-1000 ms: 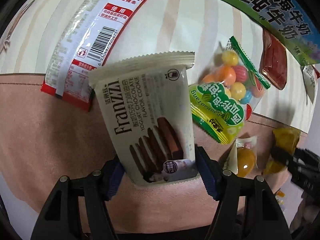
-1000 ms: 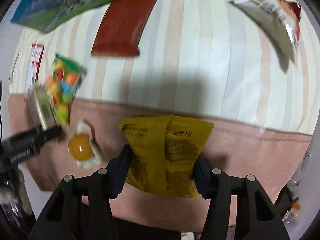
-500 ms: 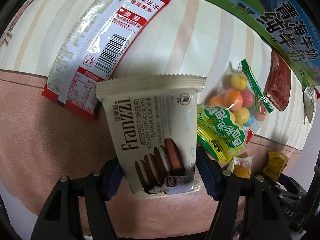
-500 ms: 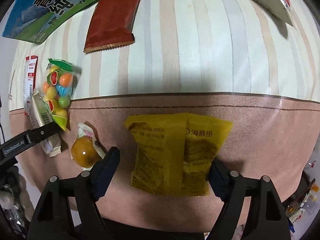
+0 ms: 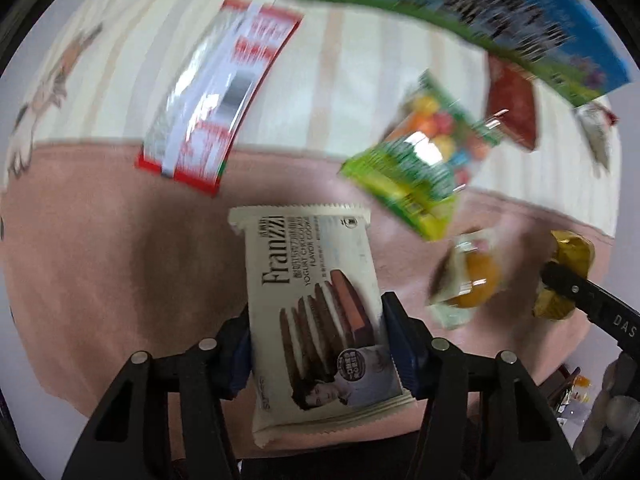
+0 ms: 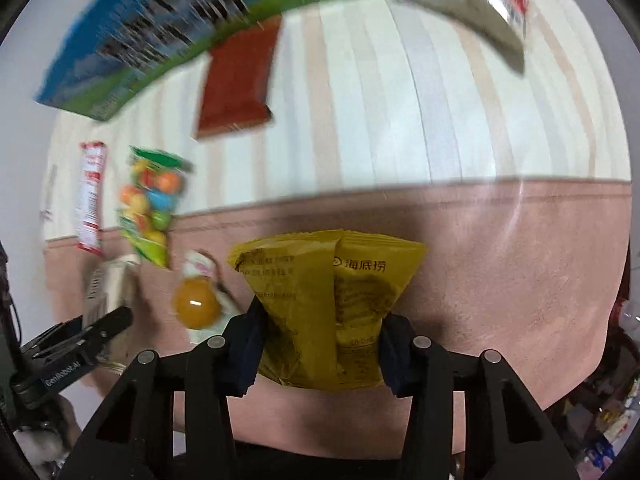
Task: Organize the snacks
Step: 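Carry both packets into the box and open both tools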
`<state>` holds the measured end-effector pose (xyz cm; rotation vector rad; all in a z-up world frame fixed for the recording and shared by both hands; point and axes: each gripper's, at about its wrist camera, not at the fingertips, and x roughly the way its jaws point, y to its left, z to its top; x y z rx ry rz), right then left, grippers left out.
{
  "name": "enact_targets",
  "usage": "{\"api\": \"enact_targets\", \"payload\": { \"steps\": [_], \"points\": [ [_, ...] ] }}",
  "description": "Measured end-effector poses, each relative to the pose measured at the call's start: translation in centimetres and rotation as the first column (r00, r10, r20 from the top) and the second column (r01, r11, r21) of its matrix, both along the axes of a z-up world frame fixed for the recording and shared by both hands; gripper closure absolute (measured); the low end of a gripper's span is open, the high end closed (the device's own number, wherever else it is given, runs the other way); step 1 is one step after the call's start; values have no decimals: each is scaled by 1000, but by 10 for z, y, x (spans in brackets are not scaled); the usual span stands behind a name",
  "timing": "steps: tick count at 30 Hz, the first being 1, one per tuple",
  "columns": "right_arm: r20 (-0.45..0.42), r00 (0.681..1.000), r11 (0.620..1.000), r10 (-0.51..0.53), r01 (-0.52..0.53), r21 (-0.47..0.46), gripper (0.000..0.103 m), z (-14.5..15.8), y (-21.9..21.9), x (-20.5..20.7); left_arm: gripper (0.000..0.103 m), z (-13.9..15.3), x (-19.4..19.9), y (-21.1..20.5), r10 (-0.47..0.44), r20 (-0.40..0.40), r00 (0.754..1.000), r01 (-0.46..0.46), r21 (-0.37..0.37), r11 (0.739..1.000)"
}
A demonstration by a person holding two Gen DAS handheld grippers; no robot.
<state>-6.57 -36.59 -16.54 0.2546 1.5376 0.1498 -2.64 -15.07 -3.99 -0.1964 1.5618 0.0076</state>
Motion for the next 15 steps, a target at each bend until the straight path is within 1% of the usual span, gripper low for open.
{"api": "enact_targets", "payload": {
  "steps": [3, 4, 8, 11, 12, 14, 15],
  "points": [
    [62, 998, 999, 8, -11, 44, 53, 33, 1, 10, 48, 37, 15, -8, -27, 73, 997, 29, -29, 999],
    [91, 996, 998, 13, -18, 57, 53, 48, 1, 15, 48, 52, 20, -11, -33, 101, 994, 37, -41, 998],
    [203, 979, 994, 28, -49, 98, 53, 106, 1, 42, 48, 113, 51, -23, -50, 214, 976, 75, -110, 991],
    [283, 959, 991, 28, -64, 120, 53, 150, -2, 72, 48, 150, 89, -26, -56, 299, 953, 106, -155, 982],
    [308, 951, 990, 29, -69, 122, 53, 162, -1, 86, 48, 168, 96, -24, -61, 327, 943, 120, -163, 979],
    [351, 936, 991, 29, -73, 111, 53, 184, -5, 108, 48, 197, 123, -28, -60, 387, 920, 135, -171, 976],
    [364, 931, 992, 32, -73, 100, 53, 189, -2, 119, 48, 206, 136, -30, -62, 409, 911, 142, -168, 975]
  ]
}}
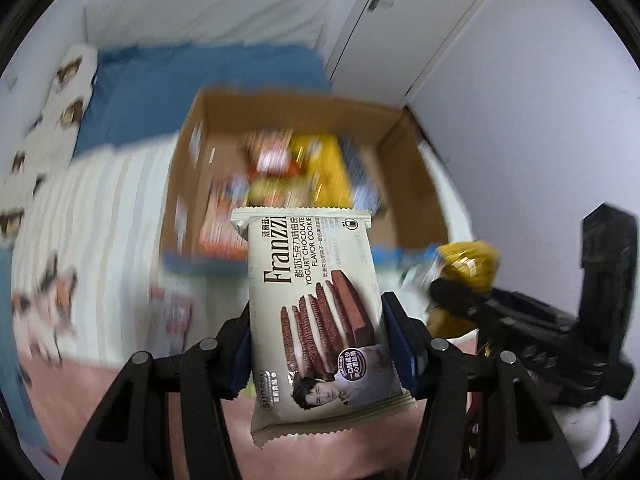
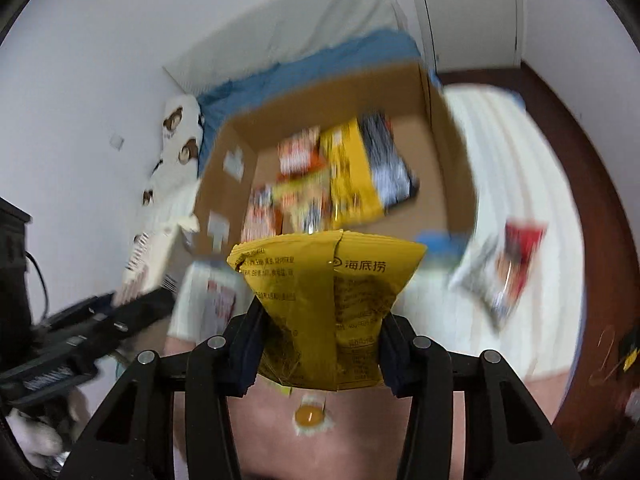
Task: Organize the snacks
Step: 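Carry both packets into the box and open both tools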
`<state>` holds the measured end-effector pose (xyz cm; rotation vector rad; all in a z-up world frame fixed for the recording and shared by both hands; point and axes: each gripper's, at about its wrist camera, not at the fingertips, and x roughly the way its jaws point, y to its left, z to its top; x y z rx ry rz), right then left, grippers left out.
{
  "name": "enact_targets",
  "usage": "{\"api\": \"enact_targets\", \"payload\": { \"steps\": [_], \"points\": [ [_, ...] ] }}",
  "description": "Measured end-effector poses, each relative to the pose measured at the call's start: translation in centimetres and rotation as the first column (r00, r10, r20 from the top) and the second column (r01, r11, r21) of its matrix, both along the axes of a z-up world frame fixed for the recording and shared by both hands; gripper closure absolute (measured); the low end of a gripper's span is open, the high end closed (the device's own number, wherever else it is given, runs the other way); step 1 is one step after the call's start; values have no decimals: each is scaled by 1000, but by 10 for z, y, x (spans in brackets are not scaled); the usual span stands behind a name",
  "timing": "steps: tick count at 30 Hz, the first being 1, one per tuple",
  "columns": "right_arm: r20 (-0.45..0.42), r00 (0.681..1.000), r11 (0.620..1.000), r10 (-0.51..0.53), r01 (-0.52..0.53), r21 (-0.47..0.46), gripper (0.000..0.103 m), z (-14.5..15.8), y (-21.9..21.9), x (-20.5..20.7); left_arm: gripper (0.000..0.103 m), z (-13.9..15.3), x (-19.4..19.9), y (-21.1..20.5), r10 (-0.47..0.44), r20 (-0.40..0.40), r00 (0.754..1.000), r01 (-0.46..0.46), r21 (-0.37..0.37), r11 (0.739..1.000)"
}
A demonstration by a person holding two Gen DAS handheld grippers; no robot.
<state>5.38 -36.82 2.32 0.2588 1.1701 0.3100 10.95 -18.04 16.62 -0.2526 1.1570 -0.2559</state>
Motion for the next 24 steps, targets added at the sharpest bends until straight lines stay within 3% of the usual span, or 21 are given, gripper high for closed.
{"api": "enact_targets", "payload": {
  "steps": [4, 7, 14, 21, 24],
  "points": [
    [20, 1000, 999, -13, 14, -50, 53, 5, 0, 58, 48, 19, 52, 3, 10, 59, 998, -11, 31, 999],
    [-9, 1000, 995, -20, 19, -94, 53, -11, 6, 99, 48, 8, 95, 6, 24, 46, 999, -27, 67, 997],
    [-143, 989, 988, -32, 10, -152, 53, -79, 17, 159, 48, -61, 183, 15, 81, -93, 992, -67, 145, 987],
    [-213, 977, 985, -26, -11, -172, 53, -123, 24, 170, 47, -118, 222, 28, 109, -188, 976, -67, 218, 974],
    [-315, 949, 976, -28, -42, -212, 43, -145, 25, 173, 47, -139, 231, 35, 118, -247, 962, -61, 226, 972]
  ]
}}
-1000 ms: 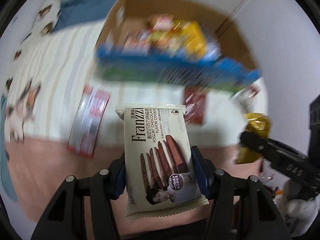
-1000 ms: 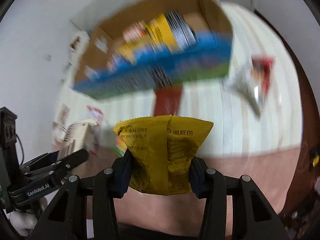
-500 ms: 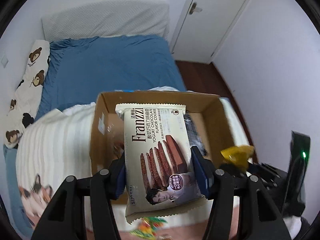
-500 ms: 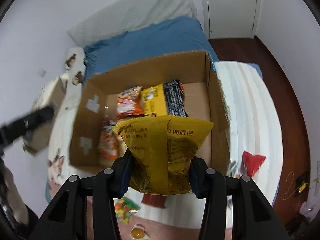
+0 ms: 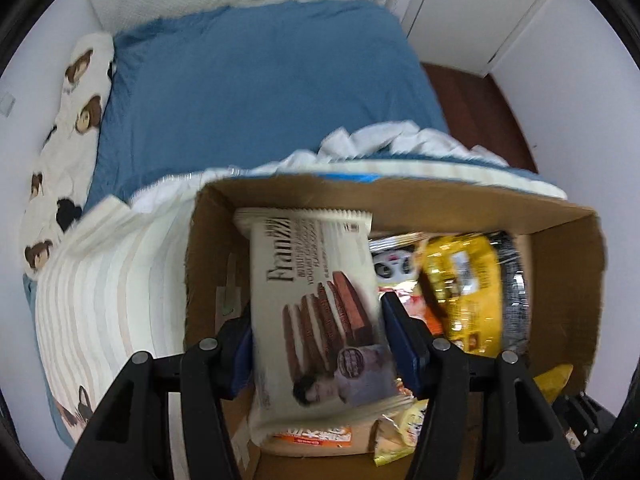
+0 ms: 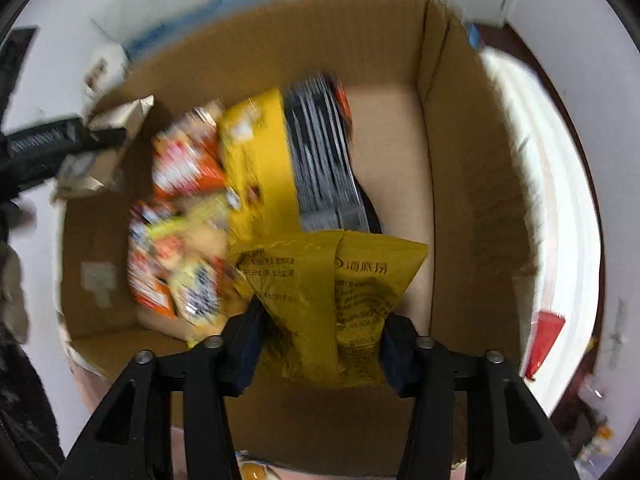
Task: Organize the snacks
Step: 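Carry both packets into the box and open both tools, then lift both tools out of the box back toward the remaining snacks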
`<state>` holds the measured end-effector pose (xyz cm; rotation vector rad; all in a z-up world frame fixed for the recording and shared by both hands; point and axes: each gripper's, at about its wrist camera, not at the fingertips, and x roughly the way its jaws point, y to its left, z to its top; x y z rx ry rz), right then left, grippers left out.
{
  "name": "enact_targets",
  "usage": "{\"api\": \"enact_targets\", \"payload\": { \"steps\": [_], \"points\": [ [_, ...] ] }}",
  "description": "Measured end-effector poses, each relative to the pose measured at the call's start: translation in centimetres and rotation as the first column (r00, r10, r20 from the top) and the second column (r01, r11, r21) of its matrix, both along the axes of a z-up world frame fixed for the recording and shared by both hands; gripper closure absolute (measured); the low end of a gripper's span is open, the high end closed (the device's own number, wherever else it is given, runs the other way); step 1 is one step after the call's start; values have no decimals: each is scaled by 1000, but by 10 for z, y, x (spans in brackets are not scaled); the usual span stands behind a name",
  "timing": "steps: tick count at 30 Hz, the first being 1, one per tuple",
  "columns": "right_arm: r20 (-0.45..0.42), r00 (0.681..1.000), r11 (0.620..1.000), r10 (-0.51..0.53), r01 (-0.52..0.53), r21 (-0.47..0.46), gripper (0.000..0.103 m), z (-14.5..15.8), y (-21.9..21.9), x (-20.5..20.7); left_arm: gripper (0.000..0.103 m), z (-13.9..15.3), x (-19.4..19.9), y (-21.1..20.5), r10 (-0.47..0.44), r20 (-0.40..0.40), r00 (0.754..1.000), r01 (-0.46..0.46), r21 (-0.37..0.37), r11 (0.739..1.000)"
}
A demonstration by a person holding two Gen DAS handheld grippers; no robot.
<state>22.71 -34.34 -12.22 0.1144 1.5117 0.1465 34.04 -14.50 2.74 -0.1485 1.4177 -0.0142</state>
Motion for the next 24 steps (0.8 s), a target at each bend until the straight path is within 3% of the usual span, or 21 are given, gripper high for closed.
{"api": "enact_targets", "payload": {
  "steps": [1, 2, 4, 5, 8, 15, 24],
  "points": [
    [-29, 1000, 1000, -4, 5, 15, 32, -7, -1, 1, 47, -2, 1, 2, 14, -15, 1000, -15, -6, 1000],
    [-36, 999, 1000, -6, 7, 25, 29, -10, -2, 1, 44, -7, 2, 4, 22, -31, 999, -22, -11, 1000],
    [-48, 999, 999, -5, 7, 34, 23, -10, -2, 1, 24, -9, 3, 6, 25, -37, 999, -25, -12, 1000],
    [-49, 999, 999, -3, 6, 48, 19, -11, 0, 2, 20, -10, 3, 6, 19, -35, 999, -20, -24, 1000],
    [-49, 999, 998, 2, 0, 57, 11, -9, 4, 2, 16, -10, 0, 3, 5, -32, 999, -5, -23, 1000],
    [-6, 1000, 999, 8, -8, 48, 8, 4, 10, 0, 15, 0, -18, 0, -3, 0, 1000, 3, -34, 999],
    [141, 990, 1000, 10, -7, -23, 8, 45, 10, -24, 15, 43, -84, -12, 7, 161, 987, -1, -39, 999]
  ]
}}
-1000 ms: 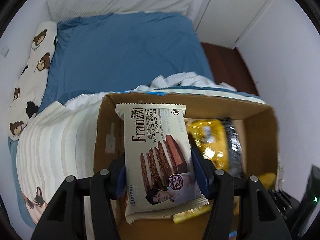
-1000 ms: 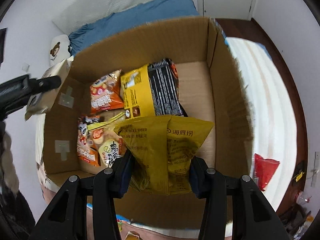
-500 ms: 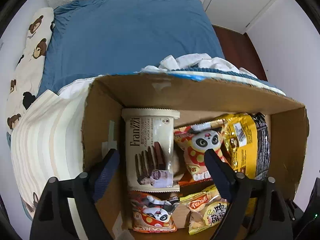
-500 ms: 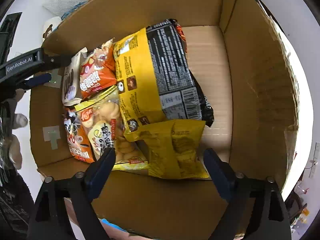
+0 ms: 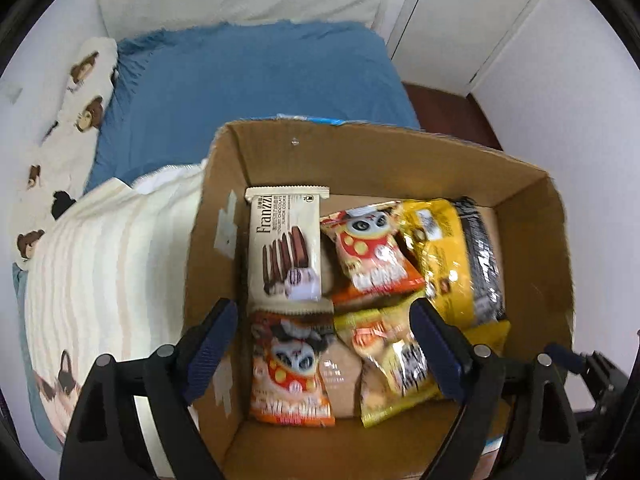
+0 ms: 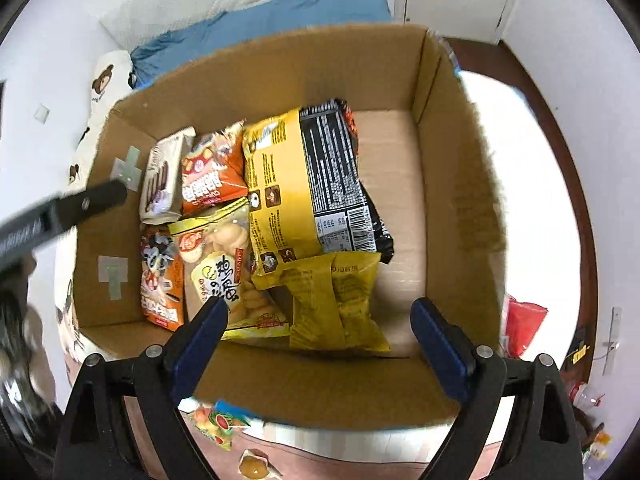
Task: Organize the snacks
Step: 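Lift both tools out of the box back toward the remaining snacks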
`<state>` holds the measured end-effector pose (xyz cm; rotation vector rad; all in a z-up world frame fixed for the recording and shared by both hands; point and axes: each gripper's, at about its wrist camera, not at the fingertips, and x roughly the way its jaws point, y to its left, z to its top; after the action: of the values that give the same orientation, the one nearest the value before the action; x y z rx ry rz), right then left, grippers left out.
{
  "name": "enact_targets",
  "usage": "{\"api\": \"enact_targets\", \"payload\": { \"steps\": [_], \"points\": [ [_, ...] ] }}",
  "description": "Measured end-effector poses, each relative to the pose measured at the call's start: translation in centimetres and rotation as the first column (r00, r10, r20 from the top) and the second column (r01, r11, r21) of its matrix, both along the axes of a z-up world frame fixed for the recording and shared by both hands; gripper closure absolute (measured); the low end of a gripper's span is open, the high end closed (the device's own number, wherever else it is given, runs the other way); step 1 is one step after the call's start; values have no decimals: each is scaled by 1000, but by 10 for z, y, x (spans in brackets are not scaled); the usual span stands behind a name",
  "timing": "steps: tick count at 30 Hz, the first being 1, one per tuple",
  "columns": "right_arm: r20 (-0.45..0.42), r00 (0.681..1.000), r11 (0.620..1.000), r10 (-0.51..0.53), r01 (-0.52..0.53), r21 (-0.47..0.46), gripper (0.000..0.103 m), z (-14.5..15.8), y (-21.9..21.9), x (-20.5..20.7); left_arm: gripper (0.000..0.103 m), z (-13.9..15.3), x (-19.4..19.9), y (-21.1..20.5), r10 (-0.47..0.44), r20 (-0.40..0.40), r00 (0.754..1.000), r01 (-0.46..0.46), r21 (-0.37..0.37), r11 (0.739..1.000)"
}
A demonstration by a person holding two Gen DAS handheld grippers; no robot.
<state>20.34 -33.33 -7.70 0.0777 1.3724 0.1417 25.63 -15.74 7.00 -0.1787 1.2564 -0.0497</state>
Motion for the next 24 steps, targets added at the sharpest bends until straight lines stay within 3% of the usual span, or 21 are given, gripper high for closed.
{"api": "enact_targets", "payload": {
  "steps": [8, 18, 24],
  "points": [
    [141, 990, 1000, -7, 9, -10, 8, 41, -2, -43, 15, 48, -66, -13, -19, 159, 987, 12, 46, 999],
    [277, 961, 1000, -8, 12, -13, 8, 85, -2, -99, 15, 79, -126, -18, -28, 260, 965, 14, 55, 998],
    [319, 948, 1000, -8, 1, 24, 8, 106, 0, -126, 15, 86, -152, -19, -18, 279, 960, 12, 24, 1000]
  ]
}}
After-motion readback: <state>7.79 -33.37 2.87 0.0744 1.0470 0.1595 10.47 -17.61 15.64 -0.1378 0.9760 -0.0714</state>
